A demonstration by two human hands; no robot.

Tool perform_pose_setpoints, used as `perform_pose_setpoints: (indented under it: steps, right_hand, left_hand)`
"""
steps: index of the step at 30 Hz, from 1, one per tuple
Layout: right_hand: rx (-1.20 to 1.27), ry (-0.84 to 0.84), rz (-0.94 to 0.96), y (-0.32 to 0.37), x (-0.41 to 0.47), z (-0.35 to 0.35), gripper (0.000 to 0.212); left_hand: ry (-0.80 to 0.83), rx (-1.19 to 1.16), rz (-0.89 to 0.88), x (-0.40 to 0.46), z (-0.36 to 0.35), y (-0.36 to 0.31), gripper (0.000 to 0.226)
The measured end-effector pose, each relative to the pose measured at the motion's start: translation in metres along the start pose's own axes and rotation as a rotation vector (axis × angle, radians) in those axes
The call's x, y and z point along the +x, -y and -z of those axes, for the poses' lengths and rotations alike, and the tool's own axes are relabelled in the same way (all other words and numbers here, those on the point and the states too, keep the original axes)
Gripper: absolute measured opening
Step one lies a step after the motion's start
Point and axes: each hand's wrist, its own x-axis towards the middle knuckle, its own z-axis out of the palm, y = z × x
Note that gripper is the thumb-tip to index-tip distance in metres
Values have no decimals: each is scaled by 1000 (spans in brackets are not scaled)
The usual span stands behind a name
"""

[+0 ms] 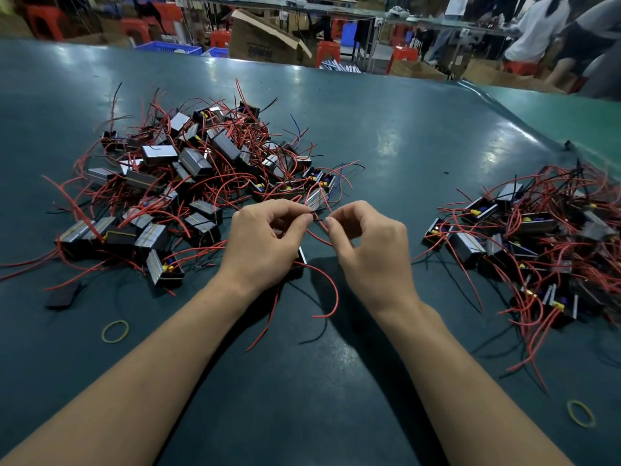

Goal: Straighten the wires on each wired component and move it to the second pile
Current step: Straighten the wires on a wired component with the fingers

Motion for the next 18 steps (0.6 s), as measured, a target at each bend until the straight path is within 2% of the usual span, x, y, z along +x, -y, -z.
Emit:
perform_pose_setpoints:
  steps: [3,5,7,10,13,16,18]
  right_hand:
    - [-90,-72,163,0,3,3,9]
    - [-23,-84,156,-1,5,5,6]
    - [186,-24,-7,1,7,7,5]
    - [638,58,-345,5,11,9,13]
    - [933,95,-577,6,15,13,10]
    - [1093,181,-814,6,17,17,6]
    - [1095,227,-879,6,16,18,6]
  left_hand:
    - [17,7,-26,0,2,0,9]
    - [37,-20,-44,-1,2,-1,10]
    - [63,-57,-64,-1,3,-3,12]
    - [97,-95,-75,0,4,-4,14]
    - [132,-146,-78,-1,5,-6,14]
    - [146,-149,-113,-2,4,-6,12]
    - [132,-139,-143,-2,3,-5,12]
